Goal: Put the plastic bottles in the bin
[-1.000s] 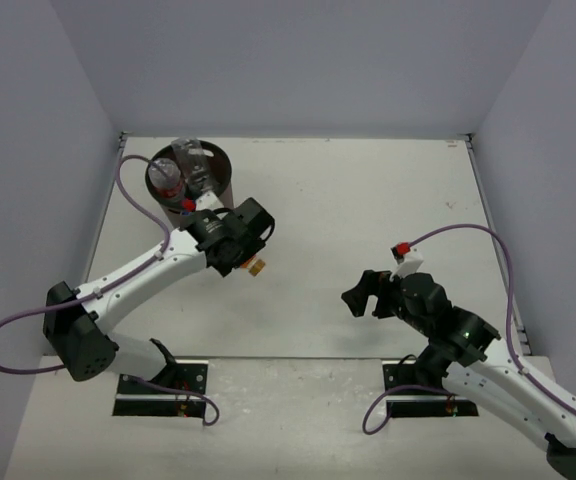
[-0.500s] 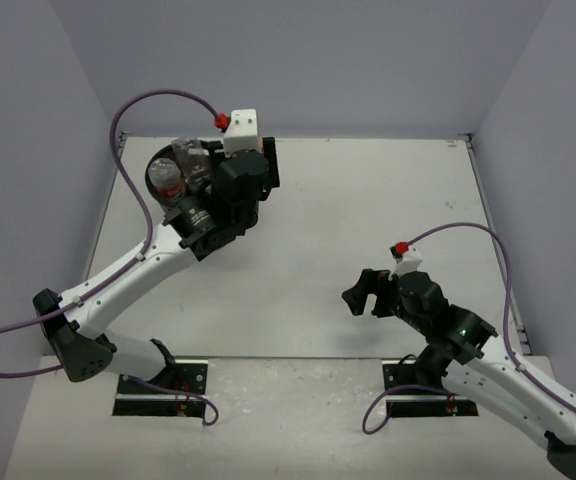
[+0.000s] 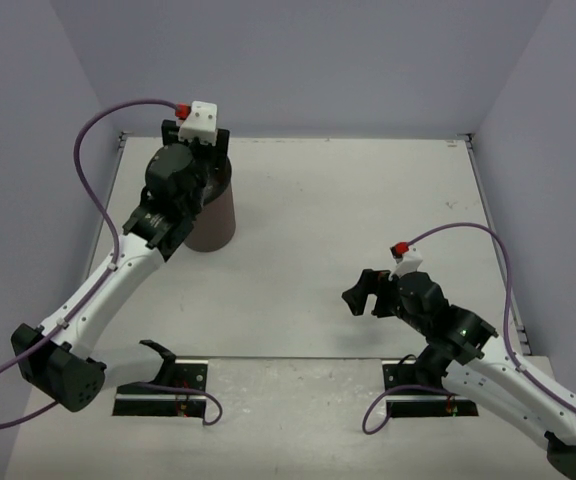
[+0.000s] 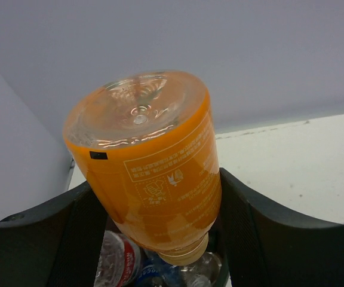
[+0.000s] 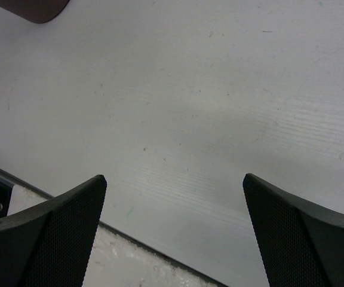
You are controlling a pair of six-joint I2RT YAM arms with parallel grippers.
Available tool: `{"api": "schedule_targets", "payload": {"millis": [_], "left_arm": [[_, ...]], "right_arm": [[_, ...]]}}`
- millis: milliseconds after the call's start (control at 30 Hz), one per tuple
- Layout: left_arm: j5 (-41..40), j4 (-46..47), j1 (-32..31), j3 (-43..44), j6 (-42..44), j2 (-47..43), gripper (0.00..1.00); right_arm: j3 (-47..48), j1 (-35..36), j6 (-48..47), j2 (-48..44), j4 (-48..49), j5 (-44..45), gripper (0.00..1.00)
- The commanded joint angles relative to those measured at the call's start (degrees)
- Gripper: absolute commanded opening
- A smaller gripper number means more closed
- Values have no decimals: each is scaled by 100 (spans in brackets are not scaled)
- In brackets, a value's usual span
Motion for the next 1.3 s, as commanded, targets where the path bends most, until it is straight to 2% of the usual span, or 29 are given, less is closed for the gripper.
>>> {"api": "schedule_targets", "payload": {"millis": [0,167,433,500,633,800,867,967,1033,1100,1167,1267], "left_arm": [[983,573,-3,-372,594,-212,3],[1079,754,78,-785,724,-313,3],[945,640,338,-985,766,-120,4],[890,588,372,-1040,707,-72,9],[761,504,445,-1130,571,-94,26],[654,641,454,-1341,506,-189,32],[595,678,461,-1379,482,-190,40],[599,606,495,-1348,434,-184,57],[669,482,497,-1274,391,-223,78],[683,401,497,-1190,320,-299,94],[861,310,497,-1056,253,-368,100],[1209,149,489,-721,40,-404,100]], "right_arm": [[127,-1,-7,49,50,100,99],[101,2,-16,14,50,60,99],[47,-1,3,-77,51,66,99],[43,-1,7,-56,50,66,99],[48,-1,2,-47,50,55,99],[40,-1,3,-81,50,75,99],[31,-1,10,-74,50,76,99],[31,-1,7,-80,50,63,99],[31,-1,8,-105,50,84,99],[31,-1,9,-133,50,84,99],[22,-1,16,-141,50,84,99],[33,-1,10,-83,50,84,99]]}}
